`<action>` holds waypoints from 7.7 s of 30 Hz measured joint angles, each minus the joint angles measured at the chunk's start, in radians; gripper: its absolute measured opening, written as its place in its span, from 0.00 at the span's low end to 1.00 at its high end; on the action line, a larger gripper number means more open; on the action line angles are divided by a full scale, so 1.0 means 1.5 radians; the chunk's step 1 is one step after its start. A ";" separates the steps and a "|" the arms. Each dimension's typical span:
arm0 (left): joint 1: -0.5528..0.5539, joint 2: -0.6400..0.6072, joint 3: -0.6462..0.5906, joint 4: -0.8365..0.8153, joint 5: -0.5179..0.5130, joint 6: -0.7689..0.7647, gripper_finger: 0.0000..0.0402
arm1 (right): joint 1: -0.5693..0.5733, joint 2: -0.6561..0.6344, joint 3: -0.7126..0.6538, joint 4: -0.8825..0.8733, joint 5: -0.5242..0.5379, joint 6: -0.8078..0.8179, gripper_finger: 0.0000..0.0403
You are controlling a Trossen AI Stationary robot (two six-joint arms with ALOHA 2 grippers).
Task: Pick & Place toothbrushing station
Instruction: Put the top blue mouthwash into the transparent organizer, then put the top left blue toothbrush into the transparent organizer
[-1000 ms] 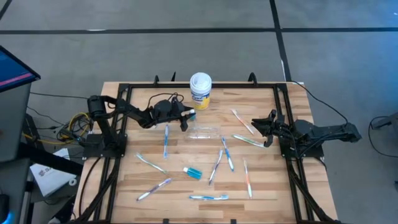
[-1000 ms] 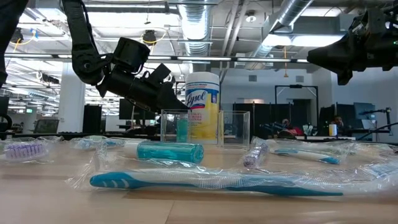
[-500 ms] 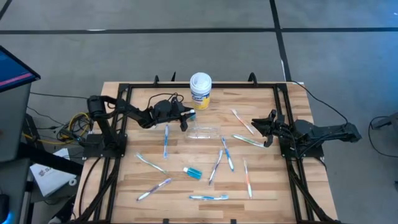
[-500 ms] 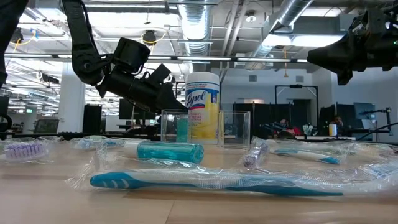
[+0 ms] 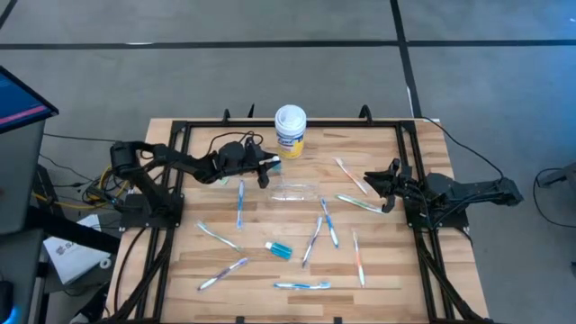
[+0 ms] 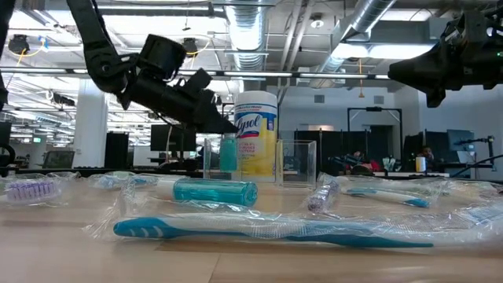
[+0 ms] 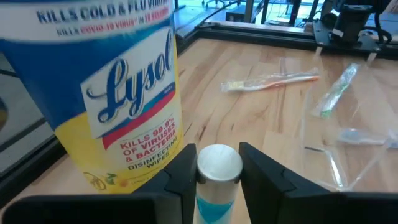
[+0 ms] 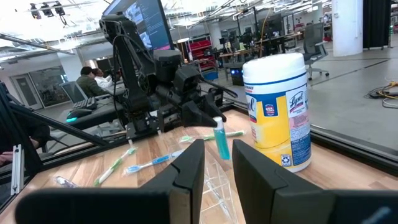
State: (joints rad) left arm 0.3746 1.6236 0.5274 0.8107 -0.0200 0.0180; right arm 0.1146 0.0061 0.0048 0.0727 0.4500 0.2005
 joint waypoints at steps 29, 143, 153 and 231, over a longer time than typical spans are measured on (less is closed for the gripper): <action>-0.107 -0.119 0.000 -0.020 0.022 -0.035 0.22 | 0.000 0.000 0.000 0.002 0.000 0.000 0.19; -0.106 0.056 0.065 -0.013 0.019 0.002 0.28 | 0.000 0.000 0.000 0.001 0.020 -0.001 0.19; -0.106 0.056 0.065 -0.012 0.019 0.002 0.28 | 0.000 0.000 0.000 0.001 0.020 -0.001 0.19; -0.231 -0.336 -0.193 -0.483 -0.017 -0.539 0.28 | 0.001 0.000 0.000 0.001 0.017 0.001 0.19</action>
State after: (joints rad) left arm 0.0286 1.1191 0.2375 0.0869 -0.0460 -0.7906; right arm 0.1154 0.0061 0.0048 0.0743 0.4757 0.2024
